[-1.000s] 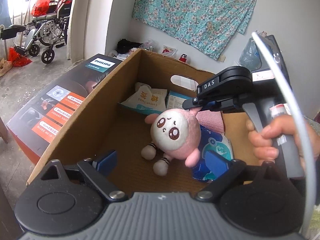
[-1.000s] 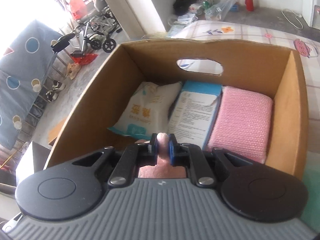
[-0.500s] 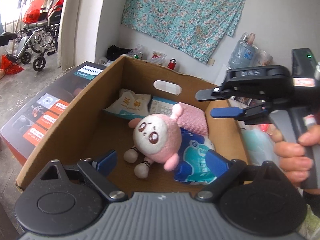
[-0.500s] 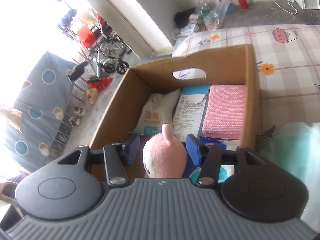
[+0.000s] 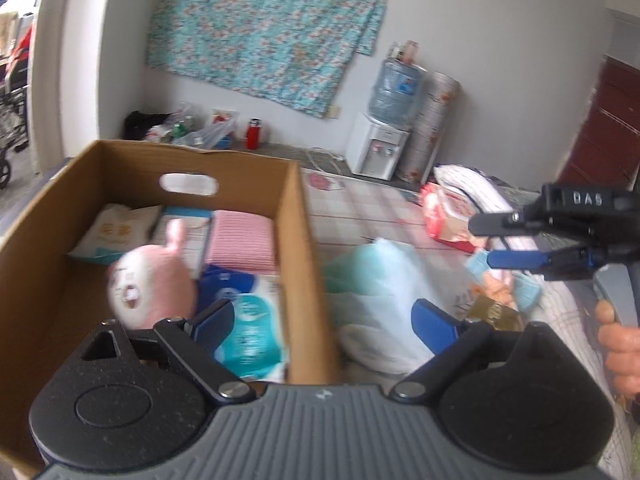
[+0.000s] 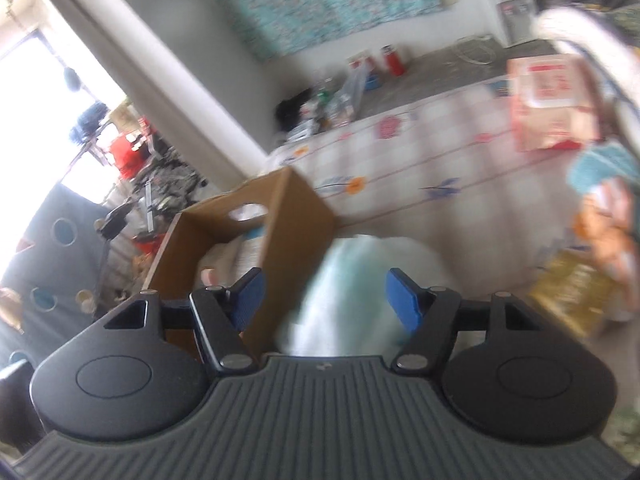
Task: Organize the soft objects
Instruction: 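Move the right tool back to the bed toward the light-blue towel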
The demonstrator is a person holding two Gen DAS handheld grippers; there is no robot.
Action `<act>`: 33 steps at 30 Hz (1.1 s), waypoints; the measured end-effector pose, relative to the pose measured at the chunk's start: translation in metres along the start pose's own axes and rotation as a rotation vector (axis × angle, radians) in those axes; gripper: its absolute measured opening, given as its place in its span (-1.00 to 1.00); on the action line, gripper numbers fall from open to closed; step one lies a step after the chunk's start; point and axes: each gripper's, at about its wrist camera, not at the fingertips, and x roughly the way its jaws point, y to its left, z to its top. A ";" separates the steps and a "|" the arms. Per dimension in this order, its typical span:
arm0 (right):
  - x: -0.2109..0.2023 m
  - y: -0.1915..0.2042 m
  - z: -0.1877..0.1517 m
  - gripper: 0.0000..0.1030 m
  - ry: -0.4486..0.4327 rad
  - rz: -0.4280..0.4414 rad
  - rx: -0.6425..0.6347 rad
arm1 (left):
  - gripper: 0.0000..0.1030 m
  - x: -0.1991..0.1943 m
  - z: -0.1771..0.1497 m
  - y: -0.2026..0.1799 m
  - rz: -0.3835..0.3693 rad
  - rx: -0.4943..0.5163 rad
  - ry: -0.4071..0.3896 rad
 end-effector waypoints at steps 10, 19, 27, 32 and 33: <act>-0.061 -0.123 -0.003 0.29 -0.083 -0.209 0.091 | 0.87 0.048 -0.002 -0.093 -0.155 0.126 0.018; -0.073 -0.199 0.009 0.11 -0.102 -0.311 0.136 | 0.85 0.095 -0.014 -0.173 -0.249 0.217 0.055; -0.036 -0.237 0.054 0.02 -0.045 -0.341 0.121 | 0.60 0.128 -0.016 -0.193 -0.186 0.197 0.082; -0.001 -0.261 0.068 0.02 0.017 -0.393 0.106 | 0.37 0.143 -0.015 -0.186 -0.157 0.130 0.113; 0.006 -0.266 0.069 0.02 0.033 -0.397 0.106 | 0.33 0.144 -0.014 -0.185 -0.154 0.125 0.118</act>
